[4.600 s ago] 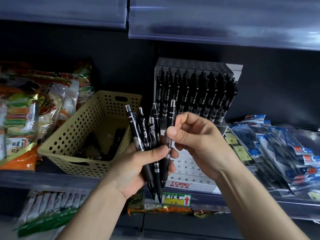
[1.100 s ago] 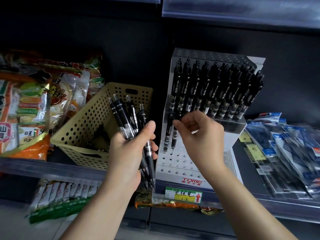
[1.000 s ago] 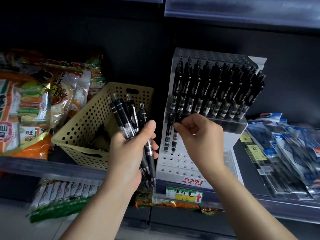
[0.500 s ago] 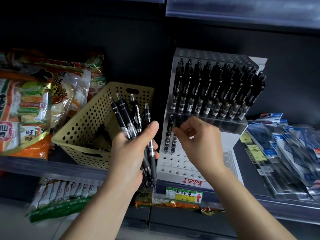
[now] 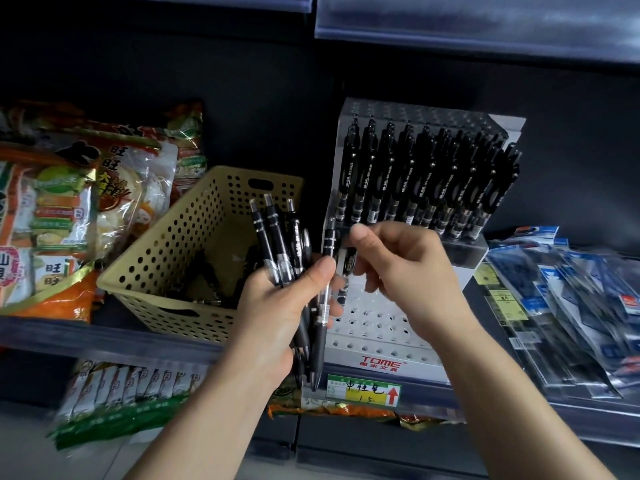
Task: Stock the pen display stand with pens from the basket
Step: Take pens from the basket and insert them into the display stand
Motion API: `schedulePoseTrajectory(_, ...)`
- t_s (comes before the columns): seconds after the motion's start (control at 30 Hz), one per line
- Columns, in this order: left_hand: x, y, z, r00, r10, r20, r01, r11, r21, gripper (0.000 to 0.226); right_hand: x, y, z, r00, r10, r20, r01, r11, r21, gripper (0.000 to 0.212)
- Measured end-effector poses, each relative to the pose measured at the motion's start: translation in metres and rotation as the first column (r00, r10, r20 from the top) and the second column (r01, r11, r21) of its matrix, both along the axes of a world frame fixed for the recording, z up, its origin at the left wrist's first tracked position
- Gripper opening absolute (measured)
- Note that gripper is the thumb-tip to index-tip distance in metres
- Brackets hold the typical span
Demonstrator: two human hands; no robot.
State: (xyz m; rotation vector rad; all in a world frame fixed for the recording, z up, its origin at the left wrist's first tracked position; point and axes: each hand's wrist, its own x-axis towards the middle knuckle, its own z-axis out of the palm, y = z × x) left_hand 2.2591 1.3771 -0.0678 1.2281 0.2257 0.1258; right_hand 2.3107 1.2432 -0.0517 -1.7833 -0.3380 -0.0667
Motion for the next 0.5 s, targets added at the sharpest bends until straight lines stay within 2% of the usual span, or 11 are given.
schedulePoseTrajectory(0.07,-0.001,-0.003,0.001,0.999,-0.043,0.001,0.043,0.999,-0.019,0.03,-0.003,-0.001,0.005,0.971,0.203,-0.129,-0.196,0.979,0.062,0.021)
schedulePoseTrajectory(0.13,-0.002,-0.004,0.001,0.998,-0.056,-0.001,0.056,0.998,-0.041,0.032,-0.002,-0.003,0.004,0.944,0.28,-0.177,-0.261,0.957,0.124,0.014)
schedulePoseTrajectory(0.23,-0.002,-0.004,0.001,0.999,-0.037,0.002,0.037,0.999,-0.039,0.027,0.0,-0.006,0.005,0.937,0.282,-0.205,-0.239,0.948,0.21,0.018)
schedulePoseTrajectory(0.3,-0.002,-0.005,0.001,1.0,-0.014,0.011,0.014,1.0,-0.025,0.026,-0.001,-0.007,0.006,0.943,0.259,-0.211,-0.215,0.954,0.209,0.021)
schedulePoseTrajectory(0.4,-0.002,-0.006,0.003,1.0,0.011,0.01,-0.011,0.999,-0.034,0.023,-0.004,-0.005,0.009,0.966,0.224,-0.127,-0.204,0.967,0.155,0.021)
schedulePoseTrajectory(0.5,0.0,-0.007,0.003,0.997,0.073,-0.013,-0.073,0.997,-0.034,0.024,-0.006,-0.007,0.017,0.994,0.111,-0.024,-0.105,0.978,0.181,0.019)
